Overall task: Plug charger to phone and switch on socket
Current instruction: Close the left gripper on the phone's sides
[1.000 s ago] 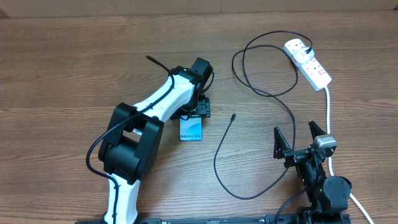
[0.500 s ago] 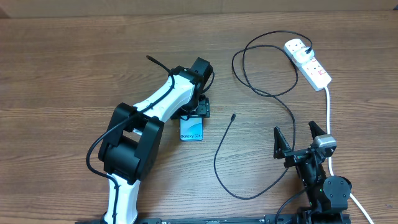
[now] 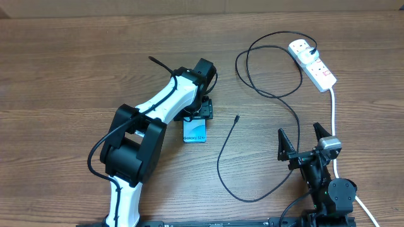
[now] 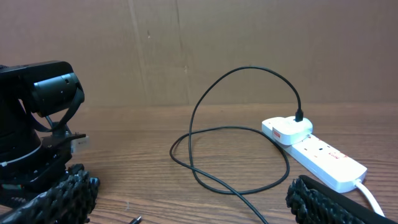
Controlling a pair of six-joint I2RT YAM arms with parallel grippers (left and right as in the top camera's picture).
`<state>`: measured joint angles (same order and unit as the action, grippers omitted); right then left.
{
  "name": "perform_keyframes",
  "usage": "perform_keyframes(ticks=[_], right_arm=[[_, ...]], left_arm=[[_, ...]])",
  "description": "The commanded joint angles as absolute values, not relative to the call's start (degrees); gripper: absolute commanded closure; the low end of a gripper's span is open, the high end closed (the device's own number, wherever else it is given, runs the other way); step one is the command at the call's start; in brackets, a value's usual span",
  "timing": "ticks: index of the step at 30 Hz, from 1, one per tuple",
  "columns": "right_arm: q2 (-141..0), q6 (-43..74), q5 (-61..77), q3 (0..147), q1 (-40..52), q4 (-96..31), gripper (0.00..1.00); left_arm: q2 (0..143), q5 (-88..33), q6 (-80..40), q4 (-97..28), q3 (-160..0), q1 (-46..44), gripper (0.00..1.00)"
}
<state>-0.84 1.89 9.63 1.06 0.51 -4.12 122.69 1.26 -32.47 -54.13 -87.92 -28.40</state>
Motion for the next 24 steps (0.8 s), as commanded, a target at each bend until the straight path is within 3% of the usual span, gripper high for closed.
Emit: perform_keyframes(ticks=[1,24], right_arm=[[-0.23,1.87,9.50,0.45,0.80,-3.88,0.00],[-0.23,1.85,9.50,0.45,0.80,-3.90,0.00]], left_arm=[[126.87,5.93,-31.81,-54.57,-86.35,-27.62,0.22],[126.85,4.84,-31.94,-56.77,-88.07,-27.33,0.24]])
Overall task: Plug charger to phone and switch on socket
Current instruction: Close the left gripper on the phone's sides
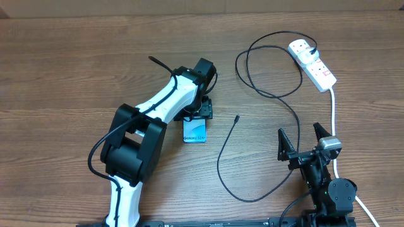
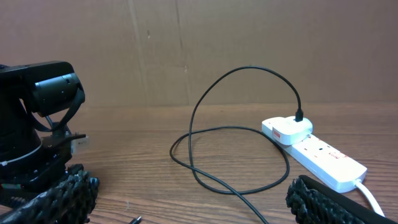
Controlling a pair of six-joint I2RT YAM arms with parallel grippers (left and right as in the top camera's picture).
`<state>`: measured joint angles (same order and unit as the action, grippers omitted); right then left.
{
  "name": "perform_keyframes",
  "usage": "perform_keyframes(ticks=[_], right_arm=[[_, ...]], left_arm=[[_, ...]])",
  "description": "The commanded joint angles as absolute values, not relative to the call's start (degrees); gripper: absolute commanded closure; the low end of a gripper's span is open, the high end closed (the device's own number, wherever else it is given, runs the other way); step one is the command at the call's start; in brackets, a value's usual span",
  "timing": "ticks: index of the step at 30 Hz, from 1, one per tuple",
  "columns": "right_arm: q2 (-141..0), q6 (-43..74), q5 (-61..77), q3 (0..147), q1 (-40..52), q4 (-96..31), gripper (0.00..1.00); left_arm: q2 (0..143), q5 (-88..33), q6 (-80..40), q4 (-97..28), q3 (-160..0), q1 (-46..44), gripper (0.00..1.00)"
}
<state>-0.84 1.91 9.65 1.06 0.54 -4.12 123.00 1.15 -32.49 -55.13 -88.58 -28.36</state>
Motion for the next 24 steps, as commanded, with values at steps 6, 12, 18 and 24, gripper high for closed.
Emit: perform_keyframes(ticks=[6,12,18,24], right_arm=[[-0.23,1.85,9.52,0.45,0.80,-3.88,0.00],[-0.23,1.85,9.50,0.45,0.80,-3.88,0.00],[-0.23,1.85,9.50,0.45,0.80,-3.88,0.00],[-0.23,1.85,9.52,0.45,0.80,-3.88,0.00]], left_arm=[[126.85,4.84,-31.94,-58.24,-90.02,-27.33,0.24],[126.85,4.10,-31.94,-59.05,-90.80,-27.33,0.24],[126.85,2.94,-31.92,-59.86,-90.96,-27.27,0.24],[126.85,2.66,-31.92,-60.62,-91.02,-26.89,0.25]])
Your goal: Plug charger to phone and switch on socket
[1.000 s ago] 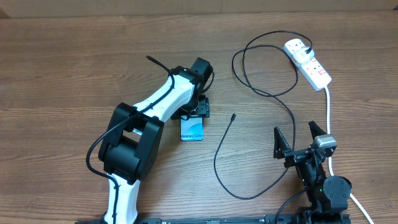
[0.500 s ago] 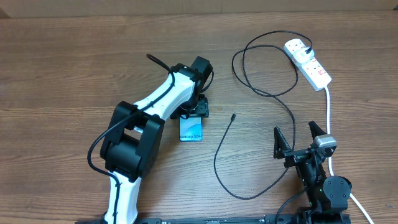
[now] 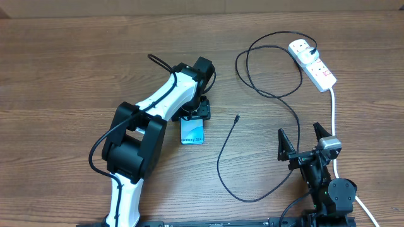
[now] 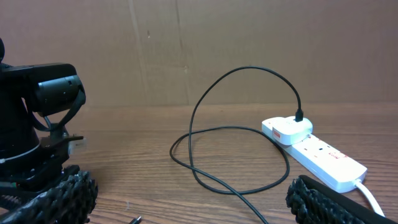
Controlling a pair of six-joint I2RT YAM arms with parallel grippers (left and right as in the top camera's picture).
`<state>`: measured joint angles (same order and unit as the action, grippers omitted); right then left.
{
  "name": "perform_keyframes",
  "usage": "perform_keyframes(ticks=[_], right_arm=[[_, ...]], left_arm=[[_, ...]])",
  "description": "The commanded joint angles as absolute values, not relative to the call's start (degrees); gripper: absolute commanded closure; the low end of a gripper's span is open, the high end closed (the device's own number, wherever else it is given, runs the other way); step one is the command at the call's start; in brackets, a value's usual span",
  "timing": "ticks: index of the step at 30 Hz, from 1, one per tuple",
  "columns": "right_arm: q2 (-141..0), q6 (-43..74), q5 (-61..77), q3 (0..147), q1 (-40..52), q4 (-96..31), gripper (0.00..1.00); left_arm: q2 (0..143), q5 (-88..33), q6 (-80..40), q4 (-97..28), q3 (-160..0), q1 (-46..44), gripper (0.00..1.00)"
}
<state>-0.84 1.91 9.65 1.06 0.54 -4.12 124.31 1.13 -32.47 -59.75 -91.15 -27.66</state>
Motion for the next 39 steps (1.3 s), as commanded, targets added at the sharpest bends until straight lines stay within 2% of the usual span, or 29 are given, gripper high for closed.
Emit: perform_keyframes(ticks=[1,18,39], right_arm=[[-0.23,1.85,9.52,0.45,0.80,-3.88,0.00],[-0.23,1.85,9.50,0.45,0.80,-3.90,0.00],[-0.23,1.85,9.50,0.45,0.80,-3.88,0.00]], left_arm=[[126.85,2.42,-31.92,-60.69,-91.05,-26.76,0.25],[126.85,-2.00,-31.24,-63.11,-93.56,-24.71,0.26],[126.87,2.07,-31.18,-57.34,-89.23,-24.75,0.17]])
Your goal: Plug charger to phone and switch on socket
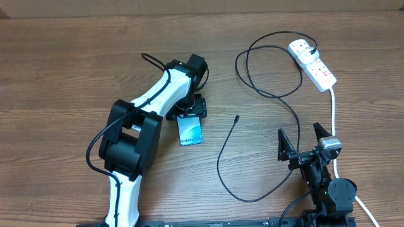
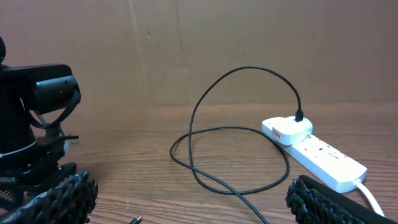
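Note:
The phone [image 1: 190, 130], blue-screened, lies flat left of the table's middle. My left gripper [image 1: 190, 111] is down over its far end and looks shut on it; the fingers are hidden under the wrist. The black charger cable's loose plug [image 1: 236, 117] lies on the wood to the phone's right and shows at the bottom of the right wrist view [image 2: 134, 219]. The cable loops back to a white adapter [image 1: 300, 47] in the white power strip [image 1: 318, 67]. My right gripper [image 1: 307, 142] stands open near the front edge, with nothing between its fingers [image 2: 309, 202].
The power strip's white lead [image 1: 334, 116] runs down the right side past my right gripper. Cable loops [image 1: 268, 69] cover the far middle-right of the table. A brown cardboard wall [image 2: 199, 50] closes the far edge.
My left gripper has moved a little to the left and the phone has gone with it, its top end turned slightly leftward. The right arm, cable and power strip have not moved.
At the two oldest moments my left gripper sat over the phone's far end, nothing changing. Then gripper and phone stood a little further left, and now further left again with the phone slightly turned. My right gripper stayed open and still throughout.

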Controlling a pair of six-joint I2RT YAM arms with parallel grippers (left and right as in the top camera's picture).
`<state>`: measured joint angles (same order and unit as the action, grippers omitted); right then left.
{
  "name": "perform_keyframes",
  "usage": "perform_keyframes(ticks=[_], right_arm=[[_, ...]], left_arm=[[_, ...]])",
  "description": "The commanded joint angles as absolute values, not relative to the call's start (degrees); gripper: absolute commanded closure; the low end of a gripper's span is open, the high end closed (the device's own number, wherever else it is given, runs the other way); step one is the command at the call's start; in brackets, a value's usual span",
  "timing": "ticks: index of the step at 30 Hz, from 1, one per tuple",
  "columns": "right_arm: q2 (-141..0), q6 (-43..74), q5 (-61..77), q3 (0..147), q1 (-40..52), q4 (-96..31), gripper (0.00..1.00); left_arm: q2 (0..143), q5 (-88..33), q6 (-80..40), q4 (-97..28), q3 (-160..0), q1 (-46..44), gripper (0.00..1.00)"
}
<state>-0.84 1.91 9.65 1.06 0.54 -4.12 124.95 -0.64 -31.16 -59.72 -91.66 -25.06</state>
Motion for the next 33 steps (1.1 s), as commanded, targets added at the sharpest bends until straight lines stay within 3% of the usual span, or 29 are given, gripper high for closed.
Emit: perform_keyframes(ticks=[1,18,21,24,33], right_arm=[[-0.23,1.85,9.52,0.45,0.80,-3.88,0.00],[-0.23,1.85,9.50,0.45,0.80,-3.88,0.00],[-0.23,1.85,9.50,0.45,0.80,-3.88,0.00],[-0.23,1.85,9.50,0.45,0.80,-3.88,0.00],[-0.23,1.85,9.52,0.45,0.80,-3.90,0.00]], left_arm=[[126.87,2.04,-31.03,-56.66,-88.95,-24.71,0.17],[126.87,3.22,-28.60,-48.84,-88.71,-24.62,0.22],[126.85,3.01,-28.25,-49.67,-88.77,-24.62,0.16],[126.85,2.87,-28.25,-51.22,-88.82,-24.60,0.00],[126.87,-1.52,-28.23,-56.90,-88.75,-25.10,0.00]])
